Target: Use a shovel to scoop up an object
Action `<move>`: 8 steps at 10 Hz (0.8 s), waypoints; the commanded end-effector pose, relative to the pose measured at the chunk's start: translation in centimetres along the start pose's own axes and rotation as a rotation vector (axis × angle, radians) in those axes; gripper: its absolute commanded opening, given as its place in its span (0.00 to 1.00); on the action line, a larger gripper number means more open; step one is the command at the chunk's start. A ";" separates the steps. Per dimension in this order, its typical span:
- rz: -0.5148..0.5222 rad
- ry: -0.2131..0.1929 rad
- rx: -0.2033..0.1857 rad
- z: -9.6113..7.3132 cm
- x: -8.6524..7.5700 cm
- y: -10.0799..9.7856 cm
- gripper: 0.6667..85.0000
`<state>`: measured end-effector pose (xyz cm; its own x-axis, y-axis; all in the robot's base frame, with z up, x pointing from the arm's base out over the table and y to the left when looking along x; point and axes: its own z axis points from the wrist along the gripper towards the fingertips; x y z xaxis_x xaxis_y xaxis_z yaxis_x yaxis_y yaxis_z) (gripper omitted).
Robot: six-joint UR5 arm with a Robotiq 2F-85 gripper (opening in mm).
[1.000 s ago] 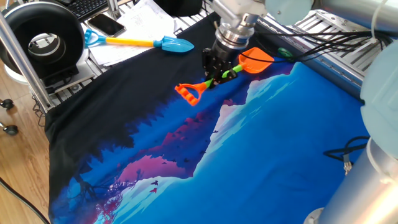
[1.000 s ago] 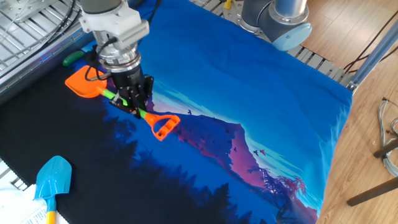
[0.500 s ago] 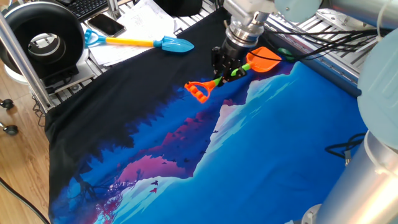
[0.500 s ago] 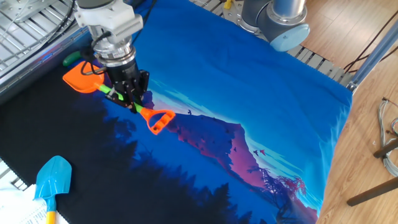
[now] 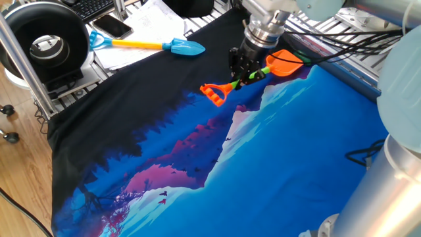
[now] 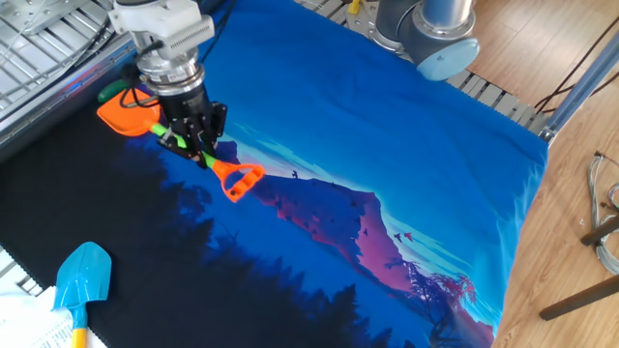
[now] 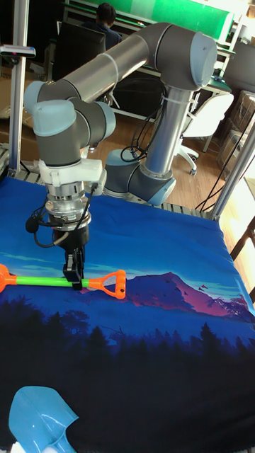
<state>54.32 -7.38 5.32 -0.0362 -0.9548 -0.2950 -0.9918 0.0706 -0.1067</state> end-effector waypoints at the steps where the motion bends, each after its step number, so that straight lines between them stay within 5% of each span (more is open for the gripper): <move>1: 0.034 -0.045 0.003 -1.1 0.1 0.0 0.02; 6: 0.040 -0.130 0.017 -1.8 -1.1 -0.1 0.02; 8: 0.008 -0.115 0.021 -1.9 -0.5 -0.1 0.02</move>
<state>53.99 -7.31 6.80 -0.0430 -0.9217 -0.3855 -0.9902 0.0908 -0.1065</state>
